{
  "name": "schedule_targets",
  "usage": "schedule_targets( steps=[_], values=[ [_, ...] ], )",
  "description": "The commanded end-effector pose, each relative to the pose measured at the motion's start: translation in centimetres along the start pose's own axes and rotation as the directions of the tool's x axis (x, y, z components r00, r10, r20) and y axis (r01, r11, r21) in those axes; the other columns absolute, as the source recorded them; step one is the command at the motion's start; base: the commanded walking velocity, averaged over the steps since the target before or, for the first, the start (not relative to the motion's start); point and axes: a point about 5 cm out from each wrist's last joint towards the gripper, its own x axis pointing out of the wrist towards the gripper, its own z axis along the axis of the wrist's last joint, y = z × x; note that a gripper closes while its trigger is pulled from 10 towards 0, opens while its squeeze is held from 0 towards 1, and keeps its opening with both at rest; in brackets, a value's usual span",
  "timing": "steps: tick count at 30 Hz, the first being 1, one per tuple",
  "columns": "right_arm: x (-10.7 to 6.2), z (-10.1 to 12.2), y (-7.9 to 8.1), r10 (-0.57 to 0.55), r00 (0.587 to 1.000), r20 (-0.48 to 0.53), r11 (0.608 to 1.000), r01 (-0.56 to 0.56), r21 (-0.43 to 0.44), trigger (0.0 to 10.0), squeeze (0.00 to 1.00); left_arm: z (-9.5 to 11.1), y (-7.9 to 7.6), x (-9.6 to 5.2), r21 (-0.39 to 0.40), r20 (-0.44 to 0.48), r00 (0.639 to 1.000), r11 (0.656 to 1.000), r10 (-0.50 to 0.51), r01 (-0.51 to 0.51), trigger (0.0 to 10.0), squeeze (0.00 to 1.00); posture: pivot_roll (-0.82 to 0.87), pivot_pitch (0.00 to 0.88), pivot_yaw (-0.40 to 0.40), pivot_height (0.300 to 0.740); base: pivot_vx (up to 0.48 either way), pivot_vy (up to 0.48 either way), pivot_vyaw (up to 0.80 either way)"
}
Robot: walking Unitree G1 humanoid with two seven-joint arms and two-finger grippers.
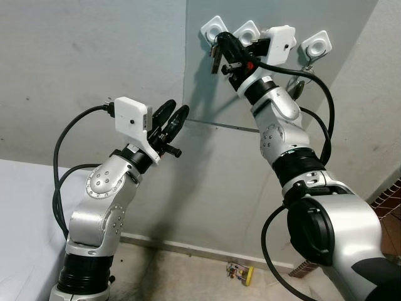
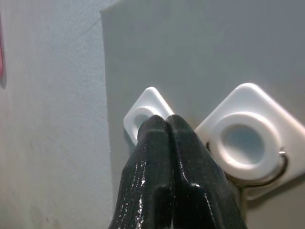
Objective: Hang keys on a hook
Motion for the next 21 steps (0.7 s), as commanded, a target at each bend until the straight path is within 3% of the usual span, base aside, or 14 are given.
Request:
schedule_targets(
  steps=[1,11,21],
  values=[
    [-0.2,0.5,-0.8,-0.018,1.000,0.004,0.999,0.018,-0.044,10.0,0.00,0.4,-0.2,0.0,0.004,0.009,1.000,1.000,-0.010,0.010,10.0,0.00,0.00,0.000,-0.055,0.740,0.000,0.000,0.00],
    [-1.3,-0.8,0.2,0.135,0.991,-0.007,0.991,-0.135,-0.011,10.0,0.00,0.3,-0.3,0.1,0.002,0.010,1.000,1.000,-0.018,0.018,10.0,0.00,-0.01,0.000,-0.049,0.740,0.000,0.000,0.00],
    [-0.6,-0.8,1.1,0.147,0.989,-0.014,0.989,-0.146,0.014,10.0,0.00,0.3,-0.4,0.2,0.002,0.010,1.000,1.000,-0.022,0.022,10.0,0.00,-0.01,0.000,-0.050,0.740,0.000,0.000,0.00]
  ],
)
